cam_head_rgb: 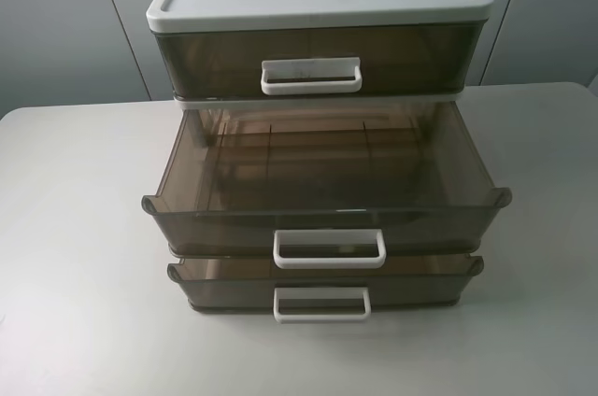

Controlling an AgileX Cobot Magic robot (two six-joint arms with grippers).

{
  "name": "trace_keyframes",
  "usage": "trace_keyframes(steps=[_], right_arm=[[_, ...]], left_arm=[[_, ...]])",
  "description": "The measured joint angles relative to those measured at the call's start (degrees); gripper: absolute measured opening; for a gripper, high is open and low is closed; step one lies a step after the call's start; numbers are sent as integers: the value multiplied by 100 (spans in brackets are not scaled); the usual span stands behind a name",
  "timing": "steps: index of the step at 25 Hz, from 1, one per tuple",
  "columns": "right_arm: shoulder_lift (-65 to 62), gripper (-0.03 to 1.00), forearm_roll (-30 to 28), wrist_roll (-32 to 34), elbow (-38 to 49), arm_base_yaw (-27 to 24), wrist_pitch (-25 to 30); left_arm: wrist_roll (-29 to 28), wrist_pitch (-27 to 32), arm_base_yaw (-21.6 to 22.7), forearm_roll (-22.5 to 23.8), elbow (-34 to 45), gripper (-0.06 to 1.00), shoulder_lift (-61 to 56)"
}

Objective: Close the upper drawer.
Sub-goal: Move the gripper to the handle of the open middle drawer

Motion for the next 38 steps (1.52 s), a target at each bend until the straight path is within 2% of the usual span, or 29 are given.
trace_keyframes(steps=[5,7,17,24,30,38], right_arm=[[1688,62,698,-1094,-857,40,-157],[2379,62,799,-1331,-1106,308,-214],[4764,62,509,-1844,-2314,3583,-218],[5548,67,880,-2488,-2384,4968,135],[5861,68,1287,-2711,-2399,5532,314],[6677,68,1723,-2915,-2388,5600,458]], left_arm=[[-1,0,0,0,0,74,0],[-1,0,0,0,0,74,0],[-1,0,0,0,0,74,0],[-13,0,0,0,0,74,0],[-23,0,0,0,0,74,0],[-23,0,0,0,0,74,0]])
